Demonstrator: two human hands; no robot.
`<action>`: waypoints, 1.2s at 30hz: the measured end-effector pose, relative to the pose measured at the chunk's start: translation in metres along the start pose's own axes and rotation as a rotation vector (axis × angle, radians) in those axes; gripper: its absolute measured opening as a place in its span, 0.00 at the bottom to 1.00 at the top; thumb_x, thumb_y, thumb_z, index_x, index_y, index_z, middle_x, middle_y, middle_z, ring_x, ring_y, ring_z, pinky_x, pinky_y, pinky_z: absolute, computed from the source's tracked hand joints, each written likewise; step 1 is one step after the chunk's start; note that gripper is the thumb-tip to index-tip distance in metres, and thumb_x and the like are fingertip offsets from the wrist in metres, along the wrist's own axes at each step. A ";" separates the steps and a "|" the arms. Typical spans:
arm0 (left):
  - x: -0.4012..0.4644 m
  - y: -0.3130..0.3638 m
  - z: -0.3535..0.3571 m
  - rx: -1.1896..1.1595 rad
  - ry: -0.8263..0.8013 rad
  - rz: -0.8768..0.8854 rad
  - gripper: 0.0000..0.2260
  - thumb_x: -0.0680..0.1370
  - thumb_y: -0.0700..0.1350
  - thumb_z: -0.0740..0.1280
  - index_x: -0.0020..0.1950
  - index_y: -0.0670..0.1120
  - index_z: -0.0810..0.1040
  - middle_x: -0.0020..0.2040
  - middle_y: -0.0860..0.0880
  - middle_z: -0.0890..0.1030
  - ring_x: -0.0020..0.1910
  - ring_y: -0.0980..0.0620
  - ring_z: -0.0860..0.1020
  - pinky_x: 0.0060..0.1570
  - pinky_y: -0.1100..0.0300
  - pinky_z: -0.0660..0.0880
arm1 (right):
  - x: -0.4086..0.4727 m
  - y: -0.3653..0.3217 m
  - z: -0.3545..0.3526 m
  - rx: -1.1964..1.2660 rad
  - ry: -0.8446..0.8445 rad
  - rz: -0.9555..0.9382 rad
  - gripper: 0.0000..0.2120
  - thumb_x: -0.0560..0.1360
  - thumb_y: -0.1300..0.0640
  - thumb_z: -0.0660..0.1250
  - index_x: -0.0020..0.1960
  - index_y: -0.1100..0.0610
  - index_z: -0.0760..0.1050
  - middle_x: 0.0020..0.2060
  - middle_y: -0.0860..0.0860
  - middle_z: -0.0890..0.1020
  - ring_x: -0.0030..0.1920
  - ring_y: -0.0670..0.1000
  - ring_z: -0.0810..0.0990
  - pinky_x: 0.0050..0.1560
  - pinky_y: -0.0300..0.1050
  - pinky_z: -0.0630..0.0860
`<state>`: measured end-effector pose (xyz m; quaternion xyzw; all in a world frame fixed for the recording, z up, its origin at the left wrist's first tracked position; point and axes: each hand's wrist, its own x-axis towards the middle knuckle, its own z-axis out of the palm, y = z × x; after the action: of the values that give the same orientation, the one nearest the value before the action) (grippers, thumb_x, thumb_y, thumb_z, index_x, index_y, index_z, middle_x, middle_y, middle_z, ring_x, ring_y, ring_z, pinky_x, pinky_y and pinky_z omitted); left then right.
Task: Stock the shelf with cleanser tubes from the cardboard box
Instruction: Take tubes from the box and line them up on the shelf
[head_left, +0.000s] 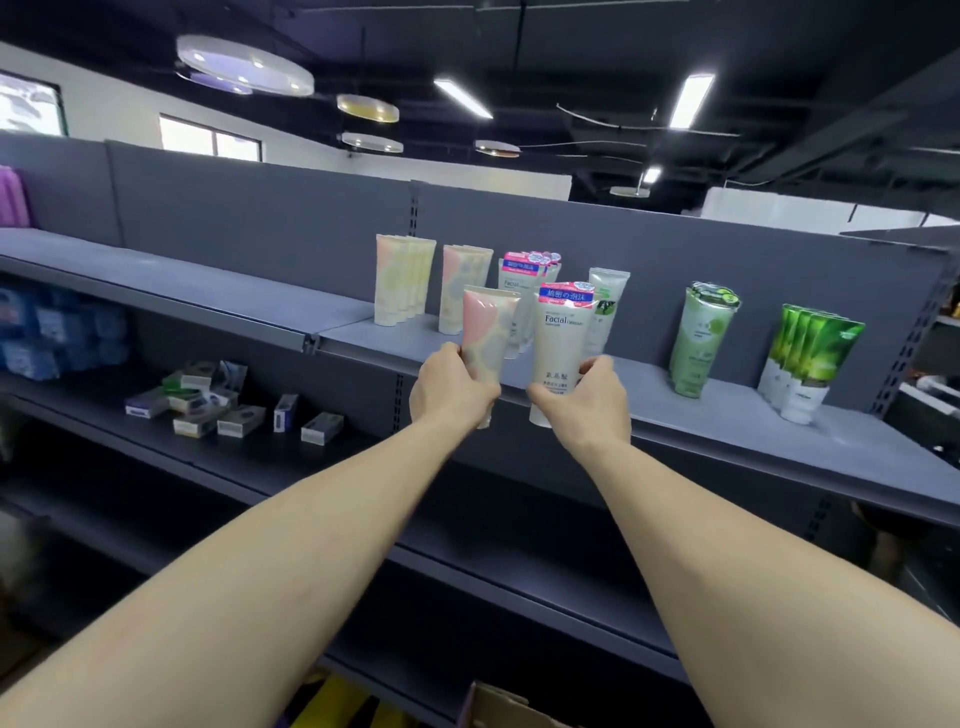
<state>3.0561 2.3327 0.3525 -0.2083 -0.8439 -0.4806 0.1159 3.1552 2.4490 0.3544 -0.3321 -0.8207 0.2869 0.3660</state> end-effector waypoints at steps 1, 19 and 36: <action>0.008 -0.003 -0.002 0.004 0.005 0.006 0.10 0.77 0.51 0.64 0.53 0.47 0.74 0.48 0.51 0.79 0.44 0.48 0.78 0.40 0.57 0.74 | 0.003 -0.004 0.005 -0.003 0.011 -0.001 0.25 0.67 0.43 0.75 0.54 0.52 0.65 0.48 0.50 0.77 0.45 0.51 0.79 0.36 0.45 0.74; 0.197 -0.070 0.001 -0.143 -0.154 0.104 0.19 0.69 0.52 0.72 0.55 0.47 0.74 0.51 0.51 0.80 0.50 0.46 0.79 0.50 0.50 0.78 | 0.085 -0.071 0.138 -0.070 0.199 0.153 0.25 0.69 0.47 0.75 0.56 0.54 0.65 0.53 0.52 0.75 0.51 0.55 0.79 0.50 0.55 0.80; 0.214 -0.068 0.027 -0.093 -0.166 0.119 0.18 0.71 0.49 0.71 0.57 0.46 0.73 0.53 0.50 0.78 0.52 0.47 0.78 0.48 0.52 0.76 | 0.115 -0.051 0.141 -0.122 0.221 0.234 0.28 0.70 0.45 0.75 0.60 0.56 0.64 0.56 0.53 0.73 0.55 0.56 0.78 0.50 0.54 0.79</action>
<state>2.8355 2.3768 0.3715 -0.3022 -0.8134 -0.4928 0.0642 2.9677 2.4722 0.3576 -0.4766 -0.7470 0.2388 0.3973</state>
